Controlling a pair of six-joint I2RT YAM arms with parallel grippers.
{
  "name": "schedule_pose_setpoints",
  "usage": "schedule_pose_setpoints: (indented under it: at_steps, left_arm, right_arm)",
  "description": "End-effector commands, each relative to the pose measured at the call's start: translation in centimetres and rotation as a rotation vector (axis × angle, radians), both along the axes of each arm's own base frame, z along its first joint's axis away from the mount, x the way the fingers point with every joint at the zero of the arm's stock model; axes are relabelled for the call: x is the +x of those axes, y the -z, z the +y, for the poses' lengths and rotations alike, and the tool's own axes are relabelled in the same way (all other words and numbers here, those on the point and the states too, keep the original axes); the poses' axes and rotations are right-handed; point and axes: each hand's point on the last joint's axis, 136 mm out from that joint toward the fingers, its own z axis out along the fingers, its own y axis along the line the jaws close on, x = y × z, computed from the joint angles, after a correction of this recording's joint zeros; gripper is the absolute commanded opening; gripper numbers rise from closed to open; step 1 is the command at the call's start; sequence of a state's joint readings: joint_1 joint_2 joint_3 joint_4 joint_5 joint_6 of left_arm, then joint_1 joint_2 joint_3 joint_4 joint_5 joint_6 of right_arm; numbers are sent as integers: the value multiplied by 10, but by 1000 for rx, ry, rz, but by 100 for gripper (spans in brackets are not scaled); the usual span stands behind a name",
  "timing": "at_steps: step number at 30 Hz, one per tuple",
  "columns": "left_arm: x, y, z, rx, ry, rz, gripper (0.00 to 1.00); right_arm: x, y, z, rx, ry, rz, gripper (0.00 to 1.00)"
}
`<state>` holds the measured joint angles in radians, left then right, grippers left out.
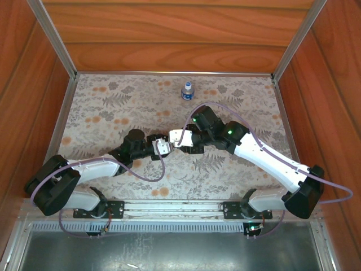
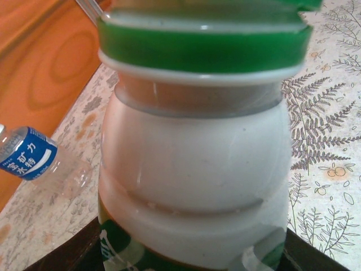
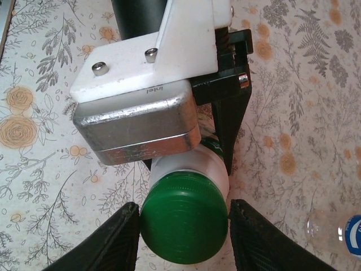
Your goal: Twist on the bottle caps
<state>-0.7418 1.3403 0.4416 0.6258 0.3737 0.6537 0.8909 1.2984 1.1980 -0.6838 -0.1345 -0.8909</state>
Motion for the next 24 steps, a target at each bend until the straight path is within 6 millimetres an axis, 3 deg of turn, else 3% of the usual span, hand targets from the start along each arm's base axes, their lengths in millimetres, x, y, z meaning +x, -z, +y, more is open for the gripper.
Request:
schedule_pose_setpoints:
  at_steps: [1, 18, 24]
  left_arm:
    - [-9, -6, -2, -19, 35, 0, 51]
    - [-11, -8, -2, -30, 35, 11, 51]
    - [-10, -8, -2, -28, 31, 10, 51]
  right_arm:
    - [1, 7, 1, -34, -23, -17, 48]
    - [7, 12, -2, -72, 2, -25, 51]
    - [9, 10, -1, -65, 14, -26, 44]
